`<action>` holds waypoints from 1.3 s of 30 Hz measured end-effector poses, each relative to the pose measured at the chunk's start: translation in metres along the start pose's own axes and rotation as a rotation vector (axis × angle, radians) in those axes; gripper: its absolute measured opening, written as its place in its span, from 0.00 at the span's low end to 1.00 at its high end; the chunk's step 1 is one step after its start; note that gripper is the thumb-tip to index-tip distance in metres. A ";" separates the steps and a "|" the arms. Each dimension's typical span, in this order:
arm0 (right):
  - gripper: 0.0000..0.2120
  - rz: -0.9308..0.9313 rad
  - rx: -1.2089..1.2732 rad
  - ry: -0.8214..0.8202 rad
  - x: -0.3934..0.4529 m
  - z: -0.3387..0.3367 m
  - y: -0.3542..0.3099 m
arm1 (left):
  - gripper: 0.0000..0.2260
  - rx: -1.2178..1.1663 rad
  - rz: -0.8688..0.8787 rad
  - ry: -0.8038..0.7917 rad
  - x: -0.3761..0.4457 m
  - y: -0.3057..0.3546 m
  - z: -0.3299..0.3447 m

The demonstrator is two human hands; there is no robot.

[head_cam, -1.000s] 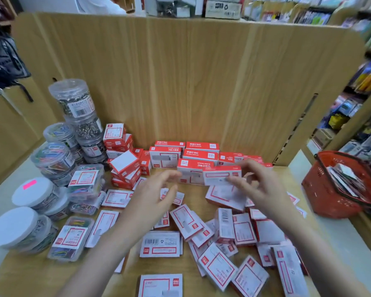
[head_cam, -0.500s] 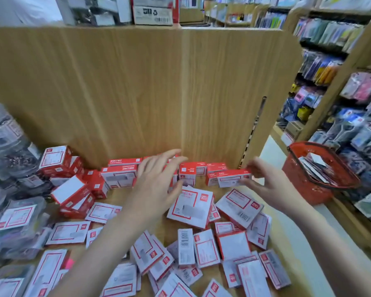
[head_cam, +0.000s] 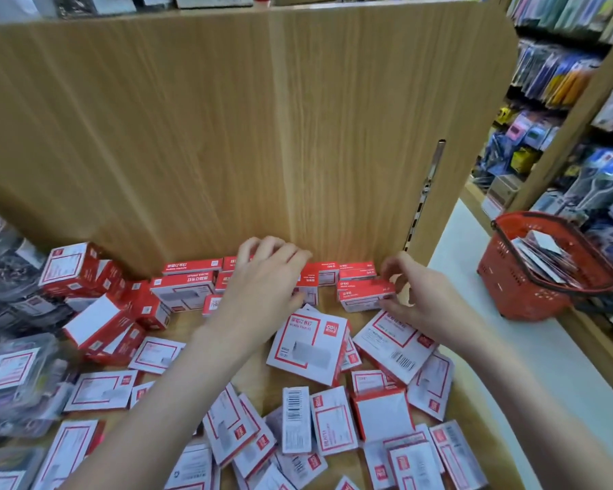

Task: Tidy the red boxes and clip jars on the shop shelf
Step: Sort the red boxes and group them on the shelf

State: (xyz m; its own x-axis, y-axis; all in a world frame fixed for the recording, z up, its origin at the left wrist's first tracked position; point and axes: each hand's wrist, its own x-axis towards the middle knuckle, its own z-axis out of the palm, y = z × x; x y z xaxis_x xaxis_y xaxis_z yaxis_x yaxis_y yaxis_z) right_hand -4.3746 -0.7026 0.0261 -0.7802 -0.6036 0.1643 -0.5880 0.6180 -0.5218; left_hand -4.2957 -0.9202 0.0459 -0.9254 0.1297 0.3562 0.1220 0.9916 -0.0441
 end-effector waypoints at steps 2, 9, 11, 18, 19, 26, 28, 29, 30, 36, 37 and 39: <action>0.19 -0.026 -0.076 -0.014 0.000 0.003 -0.004 | 0.19 0.024 0.030 0.011 0.004 0.001 0.005; 0.17 -0.029 -0.080 -0.019 0.000 0.006 -0.004 | 0.14 -0.090 0.027 0.092 0.007 0.000 0.006; 0.16 -0.021 -0.022 0.010 0.000 0.007 -0.005 | 0.13 -0.236 -0.034 0.154 0.008 0.000 -0.006; 0.17 -0.114 -0.012 -0.030 0.023 0.026 -0.037 | 0.12 -0.443 -0.219 0.281 -0.019 -0.014 -0.029; 0.17 -0.116 -0.009 -0.056 0.026 0.030 -0.040 | 0.12 -0.462 -0.247 0.275 -0.025 -0.015 -0.029; 0.14 -0.157 0.070 0.113 0.019 -0.002 -0.076 | 0.14 -0.892 -0.494 0.302 -0.064 -0.011 -0.034; 0.18 -0.283 0.209 -0.014 0.020 -0.005 -0.105 | 0.13 -0.996 -0.500 0.303 -0.068 -0.010 -0.041; 0.19 -0.328 0.228 -0.066 0.023 -0.002 -0.117 | 0.13 -1.032 -0.493 0.319 -0.070 -0.010 -0.046; 0.18 -0.364 0.235 -0.079 0.027 0.003 -0.127 | 0.13 -1.051 -0.488 0.337 -0.073 -0.012 -0.052; 0.14 -0.272 0.557 0.001 0.046 0.041 -0.180 | 0.14 -0.588 -0.501 0.410 -0.123 -0.062 -0.062; 0.14 -0.209 0.610 0.002 0.052 0.050 -0.189 | 0.15 -0.426 -0.484 0.398 -0.135 -0.072 -0.060; 0.14 -0.106 0.576 0.015 0.066 0.068 -0.202 | 0.14 -0.245 -0.443 0.354 -0.154 -0.086 -0.057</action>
State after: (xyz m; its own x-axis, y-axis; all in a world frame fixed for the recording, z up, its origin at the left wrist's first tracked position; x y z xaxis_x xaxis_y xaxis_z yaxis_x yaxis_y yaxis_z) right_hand -4.2932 -0.9015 0.0852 -0.7285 -0.6378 0.2501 -0.4556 0.1784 -0.8721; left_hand -4.1431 -1.0252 0.0485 -0.7370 -0.3446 0.5814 -0.1287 0.9161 0.3798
